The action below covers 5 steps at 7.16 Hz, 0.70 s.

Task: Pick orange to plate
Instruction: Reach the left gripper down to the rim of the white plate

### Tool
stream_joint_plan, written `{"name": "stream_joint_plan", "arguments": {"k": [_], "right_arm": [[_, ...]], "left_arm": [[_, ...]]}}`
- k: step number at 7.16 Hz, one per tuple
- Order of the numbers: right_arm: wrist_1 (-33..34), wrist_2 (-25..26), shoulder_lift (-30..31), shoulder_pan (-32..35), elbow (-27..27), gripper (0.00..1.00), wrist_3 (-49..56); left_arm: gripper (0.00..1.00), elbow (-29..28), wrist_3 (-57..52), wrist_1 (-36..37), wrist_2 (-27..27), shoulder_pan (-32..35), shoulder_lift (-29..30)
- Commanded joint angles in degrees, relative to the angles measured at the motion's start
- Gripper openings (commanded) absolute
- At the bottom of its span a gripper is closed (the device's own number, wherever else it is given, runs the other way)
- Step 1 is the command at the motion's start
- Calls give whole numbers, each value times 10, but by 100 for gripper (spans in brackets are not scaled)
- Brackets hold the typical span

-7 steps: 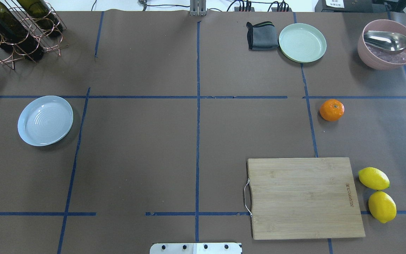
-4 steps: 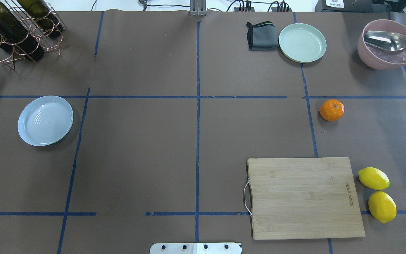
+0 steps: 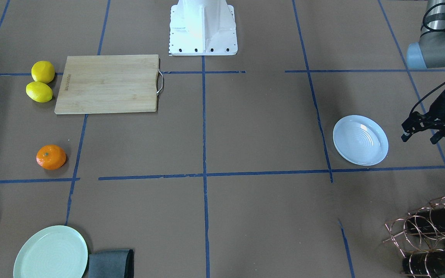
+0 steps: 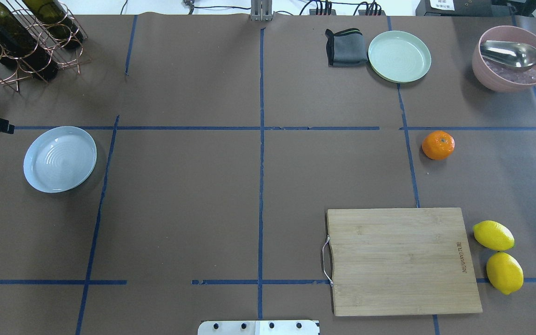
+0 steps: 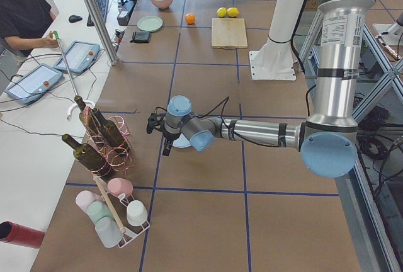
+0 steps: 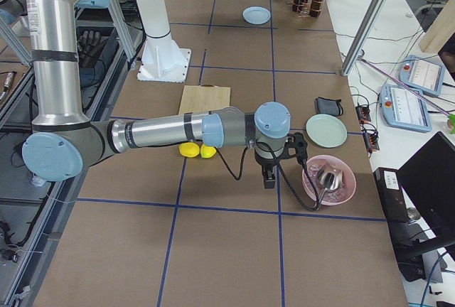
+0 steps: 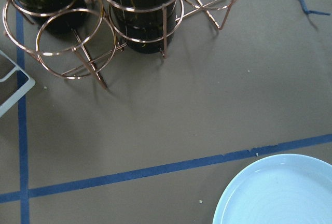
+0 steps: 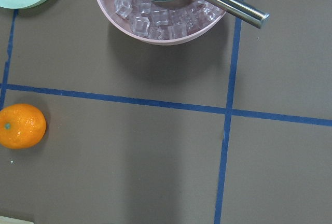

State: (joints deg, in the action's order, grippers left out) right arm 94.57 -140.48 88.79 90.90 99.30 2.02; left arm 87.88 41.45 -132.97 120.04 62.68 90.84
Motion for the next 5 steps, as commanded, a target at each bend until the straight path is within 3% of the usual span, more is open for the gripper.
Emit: {"name": "stream_joint_plan", "arguments": {"k": [1, 5], "right_arm": [[0, -18, 1, 0, 0, 100, -1], [-1, -24, 1, 0, 10, 100, -39]], "left_arm": [[97, -10, 84, -37, -33, -46, -1], [96, -22, 96, -38, -44, -70, -1]]}}
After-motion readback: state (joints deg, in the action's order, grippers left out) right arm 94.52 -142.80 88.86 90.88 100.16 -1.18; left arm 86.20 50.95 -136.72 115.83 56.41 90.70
